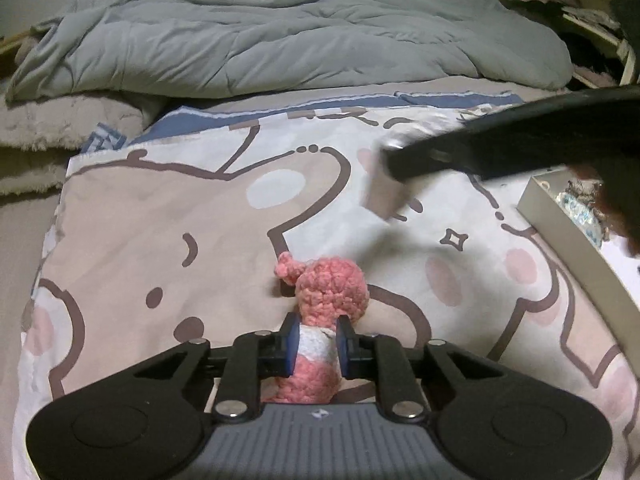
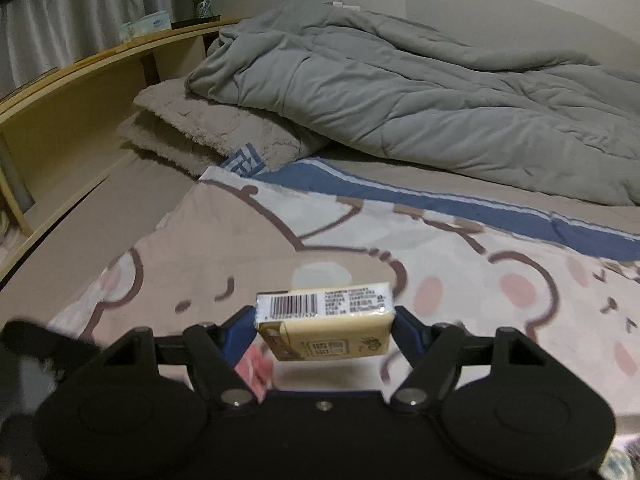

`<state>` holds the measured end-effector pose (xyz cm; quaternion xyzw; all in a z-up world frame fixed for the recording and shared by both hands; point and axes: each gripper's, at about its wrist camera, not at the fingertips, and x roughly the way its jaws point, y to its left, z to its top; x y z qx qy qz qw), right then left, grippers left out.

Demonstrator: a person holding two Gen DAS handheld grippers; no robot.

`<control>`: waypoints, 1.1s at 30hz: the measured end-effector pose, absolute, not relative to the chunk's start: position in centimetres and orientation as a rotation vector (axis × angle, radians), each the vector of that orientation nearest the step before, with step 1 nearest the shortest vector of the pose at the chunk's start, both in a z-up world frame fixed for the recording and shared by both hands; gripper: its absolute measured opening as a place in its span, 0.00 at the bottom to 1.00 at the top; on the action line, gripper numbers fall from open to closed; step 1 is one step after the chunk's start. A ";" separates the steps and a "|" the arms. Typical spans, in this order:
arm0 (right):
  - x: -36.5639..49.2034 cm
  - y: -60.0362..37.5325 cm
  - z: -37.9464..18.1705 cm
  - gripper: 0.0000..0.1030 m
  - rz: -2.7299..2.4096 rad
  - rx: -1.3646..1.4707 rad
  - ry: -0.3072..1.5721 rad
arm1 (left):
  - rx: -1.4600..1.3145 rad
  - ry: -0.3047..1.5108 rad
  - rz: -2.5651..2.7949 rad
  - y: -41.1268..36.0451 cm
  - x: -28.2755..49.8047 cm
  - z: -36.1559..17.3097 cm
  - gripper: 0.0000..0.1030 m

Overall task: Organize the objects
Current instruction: 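Grasp the pink crocheted doll with the left tool while the right tool grasps the yellow box, then lift and carry the pink doll and yellow tissue pack toward the white tray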

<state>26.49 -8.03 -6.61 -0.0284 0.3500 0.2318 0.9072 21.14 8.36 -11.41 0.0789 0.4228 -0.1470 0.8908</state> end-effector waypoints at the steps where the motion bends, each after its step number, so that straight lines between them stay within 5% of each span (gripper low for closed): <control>1: 25.9 -8.5 -6.5 0.72 0.482 -0.061 0.727 | 0.169 0.871 -0.301 8.2 21.1 -11.6 0.34; 6: 22.9 -10.7 -6.9 0.72 0.524 -0.077 0.782 | 0.226 0.872 -0.270 6.8 21.5 -12.4 0.51; 14: 18.5 -12.4 -9.1 0.72 0.629 -0.170 0.884 | 0.352 0.902 -0.186 5.3 22.2 -13.4 0.52; 18: 16.8 -13.4 -10.3 0.72 0.682 -0.240 0.946 | 0.353 0.914 -0.146 5.5 22.4 -13.1 0.36; 26: 14.2 -15.4 -11.7 0.73 0.758 -0.369 1.058 | 0.292 0.922 -0.145 6.3 22.2 -12.1 0.22; 29: 13.5 -16.0 -12.4 0.74 0.782 -0.408 1.101 | 0.232 0.914 -0.176 6.7 21.9 -11.3 0.06; 33: 13.1 -16.5 -12.2 0.94 0.810 -0.397 1.121 | 0.222 0.928 -0.208 6.7 21.4 -11.0 0.00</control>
